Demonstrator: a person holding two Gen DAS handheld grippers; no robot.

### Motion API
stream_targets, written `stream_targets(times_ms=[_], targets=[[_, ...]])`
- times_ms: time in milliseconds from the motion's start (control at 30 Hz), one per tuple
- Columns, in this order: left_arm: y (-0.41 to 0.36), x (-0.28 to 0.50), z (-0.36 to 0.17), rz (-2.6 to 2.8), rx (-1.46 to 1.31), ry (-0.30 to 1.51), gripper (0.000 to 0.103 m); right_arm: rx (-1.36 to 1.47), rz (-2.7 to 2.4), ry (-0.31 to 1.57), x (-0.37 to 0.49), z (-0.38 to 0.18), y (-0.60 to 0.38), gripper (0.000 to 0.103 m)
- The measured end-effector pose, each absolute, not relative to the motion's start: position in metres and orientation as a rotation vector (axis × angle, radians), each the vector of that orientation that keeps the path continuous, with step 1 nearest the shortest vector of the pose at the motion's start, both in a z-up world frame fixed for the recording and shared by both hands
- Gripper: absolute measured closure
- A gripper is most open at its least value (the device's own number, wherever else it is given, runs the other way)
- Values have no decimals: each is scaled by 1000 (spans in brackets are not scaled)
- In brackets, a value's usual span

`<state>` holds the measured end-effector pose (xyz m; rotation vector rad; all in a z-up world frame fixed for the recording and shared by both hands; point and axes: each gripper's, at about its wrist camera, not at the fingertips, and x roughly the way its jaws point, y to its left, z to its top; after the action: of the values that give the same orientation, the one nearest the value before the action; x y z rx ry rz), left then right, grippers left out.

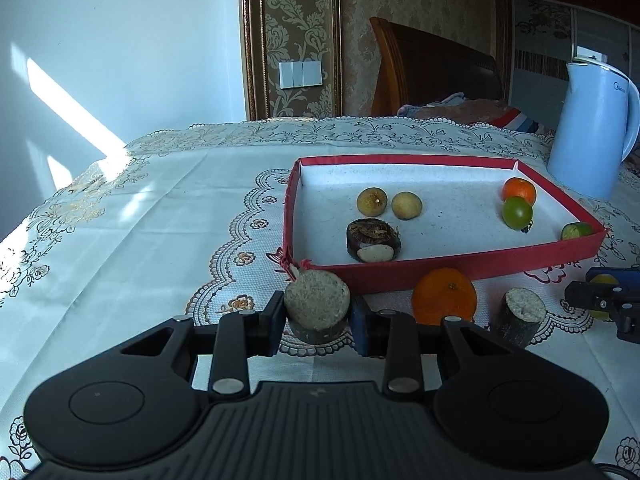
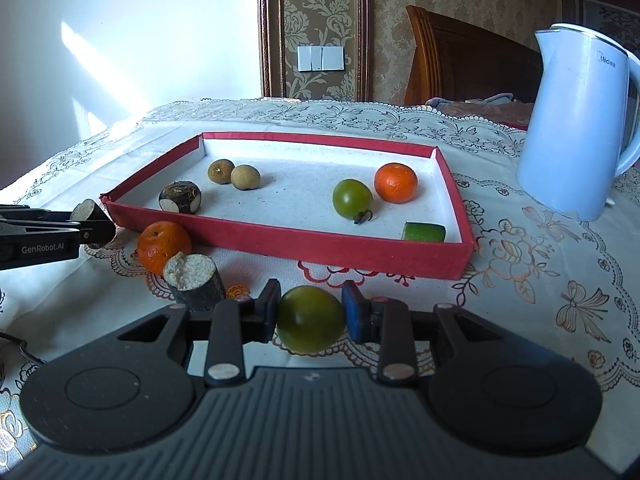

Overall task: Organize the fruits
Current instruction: 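Carry the chunk in the left tool toward the tray while the right tool carries the tomato in, then open the right tool to release the tomato while the left tool carries the chunk over the tray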

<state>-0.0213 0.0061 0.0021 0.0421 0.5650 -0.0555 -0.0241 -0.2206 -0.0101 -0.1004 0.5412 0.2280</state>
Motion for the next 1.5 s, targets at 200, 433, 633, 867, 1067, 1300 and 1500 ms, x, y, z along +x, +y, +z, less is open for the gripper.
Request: stream_targets(times_ms=[200,433,633,867,1067,1300,1500], targets=[[-4,-17,29,-117,24,551,70,-117,203,515,-13,8,-222,72],[-12,16,35,-115,-2,531,70,-59,123,487,30,26,-232,72],[4,27,27,-98,-32,575,70,-18,71,529,73,17,-243,72],[18,-9,21,-141,-15,595,64,29,60,578,86,5,-255,72],[3,-38,10,-126,51,543,29,33,59,578,85,4,-253,72],[-5,-29,-4,-87,81,600,31,35,62,571,84,5,-252,72],[-1,-26,-12,-104,64,626,69,37,62,568,84,3,-253,70]])
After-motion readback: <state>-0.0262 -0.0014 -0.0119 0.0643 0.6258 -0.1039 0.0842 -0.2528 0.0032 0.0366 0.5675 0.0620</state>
